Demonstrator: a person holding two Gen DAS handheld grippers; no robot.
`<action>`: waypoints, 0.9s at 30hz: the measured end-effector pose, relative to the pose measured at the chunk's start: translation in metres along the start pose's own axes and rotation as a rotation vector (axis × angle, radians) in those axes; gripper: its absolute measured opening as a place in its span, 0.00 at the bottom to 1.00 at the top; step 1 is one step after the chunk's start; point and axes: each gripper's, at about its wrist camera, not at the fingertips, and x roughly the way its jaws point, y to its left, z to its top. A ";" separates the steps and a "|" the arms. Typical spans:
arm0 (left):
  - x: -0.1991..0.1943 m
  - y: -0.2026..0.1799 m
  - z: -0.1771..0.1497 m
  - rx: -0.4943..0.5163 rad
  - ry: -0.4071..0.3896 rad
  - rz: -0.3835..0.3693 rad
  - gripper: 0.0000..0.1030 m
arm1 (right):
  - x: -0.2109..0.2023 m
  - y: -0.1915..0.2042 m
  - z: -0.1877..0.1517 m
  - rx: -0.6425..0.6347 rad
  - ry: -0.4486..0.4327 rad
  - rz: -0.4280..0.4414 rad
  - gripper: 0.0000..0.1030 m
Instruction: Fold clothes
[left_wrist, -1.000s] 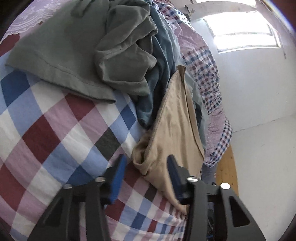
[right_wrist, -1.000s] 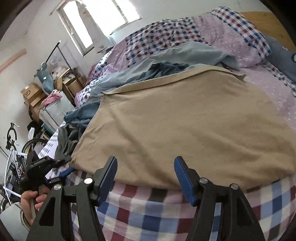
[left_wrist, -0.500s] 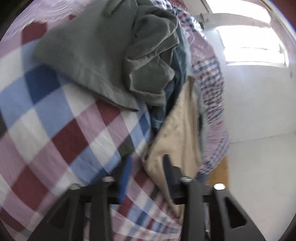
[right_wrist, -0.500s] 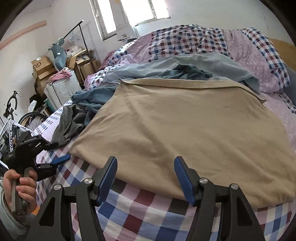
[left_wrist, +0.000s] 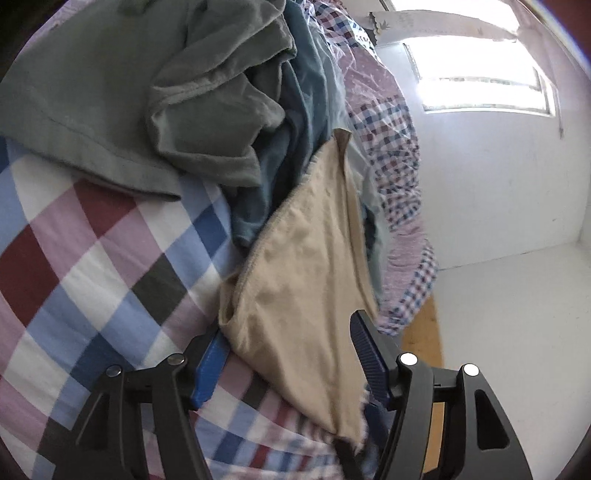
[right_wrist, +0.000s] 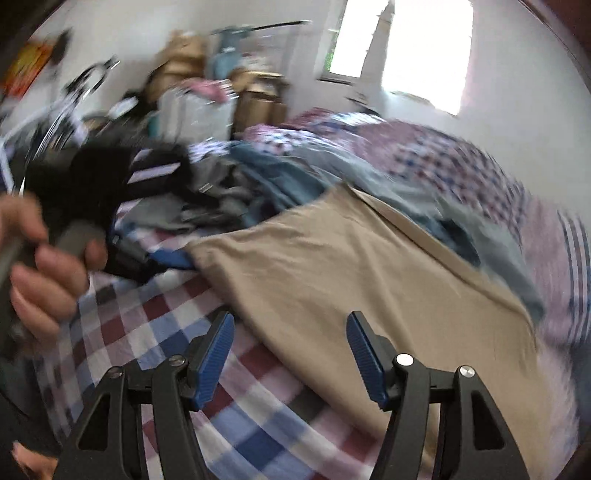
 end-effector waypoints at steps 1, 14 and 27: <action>-0.001 0.000 0.002 -0.004 0.008 -0.020 0.66 | 0.005 0.009 0.002 -0.043 -0.003 -0.008 0.65; -0.004 -0.004 0.017 -0.041 0.146 -0.173 0.66 | 0.066 0.077 0.020 -0.399 0.010 -0.139 0.47; 0.011 -0.004 0.014 -0.046 0.106 -0.084 0.66 | 0.064 0.073 0.030 -0.392 -0.022 -0.199 0.04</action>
